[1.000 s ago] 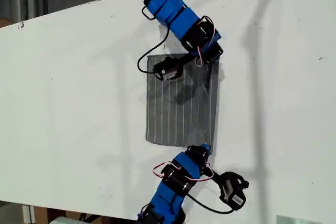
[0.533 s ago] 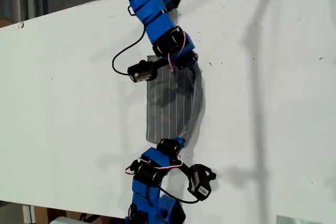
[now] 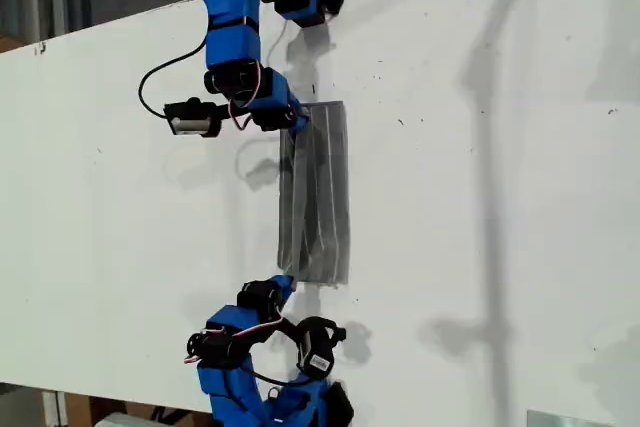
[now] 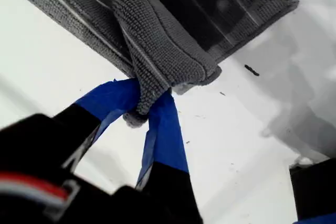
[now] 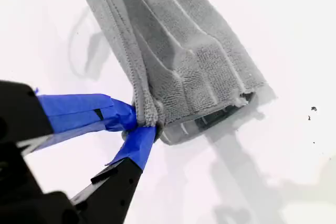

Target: Grasp corners of a square towel and fold twice.

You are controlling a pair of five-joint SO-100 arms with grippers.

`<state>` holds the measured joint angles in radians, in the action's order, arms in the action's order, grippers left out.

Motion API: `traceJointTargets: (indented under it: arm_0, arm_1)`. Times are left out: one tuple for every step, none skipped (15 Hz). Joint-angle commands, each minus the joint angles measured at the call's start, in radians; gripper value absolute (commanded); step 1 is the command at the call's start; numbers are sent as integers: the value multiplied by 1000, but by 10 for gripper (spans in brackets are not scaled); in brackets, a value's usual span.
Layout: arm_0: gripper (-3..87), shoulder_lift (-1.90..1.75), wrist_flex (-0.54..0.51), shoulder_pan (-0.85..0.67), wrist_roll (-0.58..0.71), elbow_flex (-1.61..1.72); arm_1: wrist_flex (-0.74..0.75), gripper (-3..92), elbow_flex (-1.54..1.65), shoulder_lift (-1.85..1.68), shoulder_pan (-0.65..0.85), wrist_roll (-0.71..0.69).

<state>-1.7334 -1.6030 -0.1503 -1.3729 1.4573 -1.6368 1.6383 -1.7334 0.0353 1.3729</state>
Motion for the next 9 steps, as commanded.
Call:
traceJointTargets:
  arm_0:
    - [-3, -106, 84, -83, 48, 137]
    - [-3, -129, 144, -115, 71, 213]
    - [-3, -140, 196, -150, 92, 278]
    - [-3, -138, 235, -186, 115, 327]
    - [-3, -127, 259, -210, 130, 351]
    - [-3, -107, 267, -232, 149, 347]
    - [-3, -77, 267, -258, 173, 321]
    - [-3, -34, 252, -288, 195, 279]
    - [-3, 8, 229, -298, 210, 227]
  arm_1:
    - [81, -1, 87, -60, 66, 2]
    - [135, -1, 146, -63, 101, -8]
    - [172, -1, 199, -61, 138, -14]
    - [213, -1, 252, -57, 183, -32]
    - [252, -1, 295, -55, 227, -64]
    - [262, -1, 316, -54, 275, -92]
    - [253, -1, 318, -58, 322, -123]
    - [245, -1, 322, -87, 359, -147]
    - [227, -1, 333, -127, 377, -156]
